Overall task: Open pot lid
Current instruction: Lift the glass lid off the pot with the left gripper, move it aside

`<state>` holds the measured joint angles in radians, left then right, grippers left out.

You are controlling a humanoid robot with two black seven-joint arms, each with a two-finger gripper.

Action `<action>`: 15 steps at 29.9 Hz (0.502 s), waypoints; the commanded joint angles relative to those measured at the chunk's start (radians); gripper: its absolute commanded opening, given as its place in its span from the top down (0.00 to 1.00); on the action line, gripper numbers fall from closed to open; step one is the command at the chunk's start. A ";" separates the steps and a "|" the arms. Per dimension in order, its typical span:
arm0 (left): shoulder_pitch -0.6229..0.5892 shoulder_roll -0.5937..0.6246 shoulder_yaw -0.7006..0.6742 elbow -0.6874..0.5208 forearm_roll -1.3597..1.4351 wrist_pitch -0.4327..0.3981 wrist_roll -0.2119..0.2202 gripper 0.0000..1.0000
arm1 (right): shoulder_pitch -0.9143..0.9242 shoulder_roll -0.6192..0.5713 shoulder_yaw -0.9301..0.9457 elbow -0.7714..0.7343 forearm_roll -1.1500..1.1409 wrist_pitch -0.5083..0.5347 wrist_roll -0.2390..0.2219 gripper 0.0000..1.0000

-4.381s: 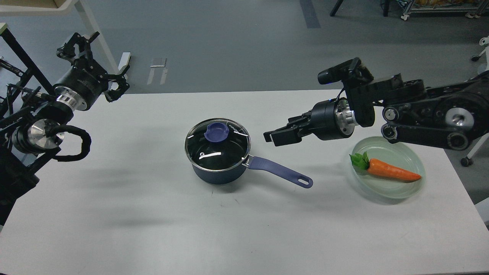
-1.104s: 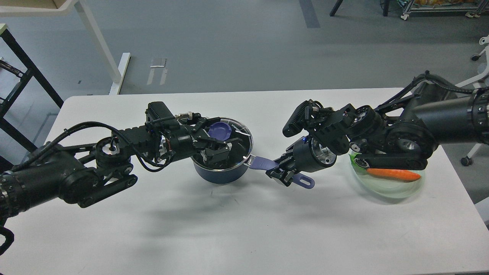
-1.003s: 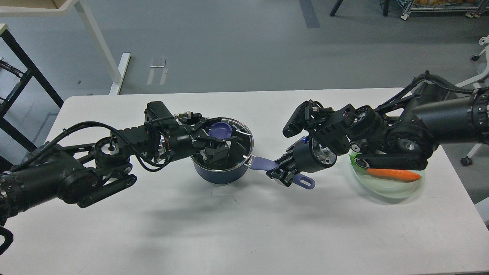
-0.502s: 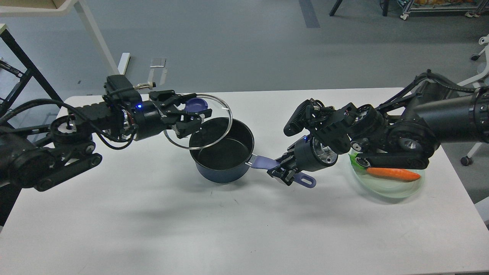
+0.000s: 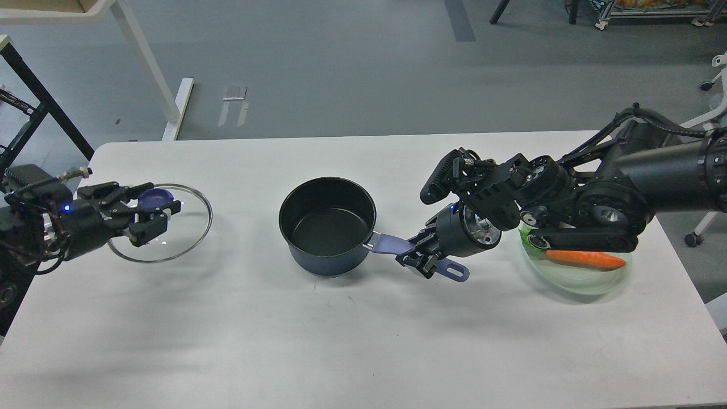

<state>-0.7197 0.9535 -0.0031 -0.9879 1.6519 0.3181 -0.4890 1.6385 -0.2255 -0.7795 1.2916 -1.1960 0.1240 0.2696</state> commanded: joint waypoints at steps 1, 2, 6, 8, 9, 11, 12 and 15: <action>0.039 -0.033 0.000 0.043 -0.011 0.016 0.000 0.56 | 0.007 0.000 0.000 0.002 -0.001 0.005 0.000 0.79; 0.042 -0.048 0.002 0.055 -0.011 0.018 0.000 0.56 | 0.008 -0.002 0.000 0.002 -0.001 0.005 0.000 0.79; 0.046 -0.097 0.002 0.089 -0.011 0.018 0.000 0.55 | 0.009 -0.005 -0.001 0.008 0.001 0.015 0.000 0.79; 0.052 -0.104 0.002 0.091 -0.011 0.018 0.000 0.55 | 0.009 -0.017 -0.003 0.020 0.001 0.028 0.000 0.79; 0.055 -0.105 0.002 0.091 -0.011 0.019 0.000 0.55 | 0.009 -0.023 -0.003 0.026 0.001 0.034 0.000 0.79; 0.057 -0.104 0.002 0.091 -0.011 0.024 0.000 0.54 | 0.012 -0.031 -0.001 0.031 0.001 0.042 0.000 0.79; 0.057 -0.104 0.002 0.091 -0.011 0.024 0.000 0.53 | 0.014 -0.034 -0.003 0.032 0.001 0.042 0.000 0.79; 0.057 -0.105 0.002 0.091 -0.011 0.024 0.000 0.49 | 0.012 -0.045 -0.003 0.032 -0.001 0.045 -0.001 0.79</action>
<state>-0.6632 0.8490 -0.0014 -0.8971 1.6413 0.3415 -0.4889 1.6511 -0.2607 -0.7819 1.3230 -1.1951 0.1644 0.2700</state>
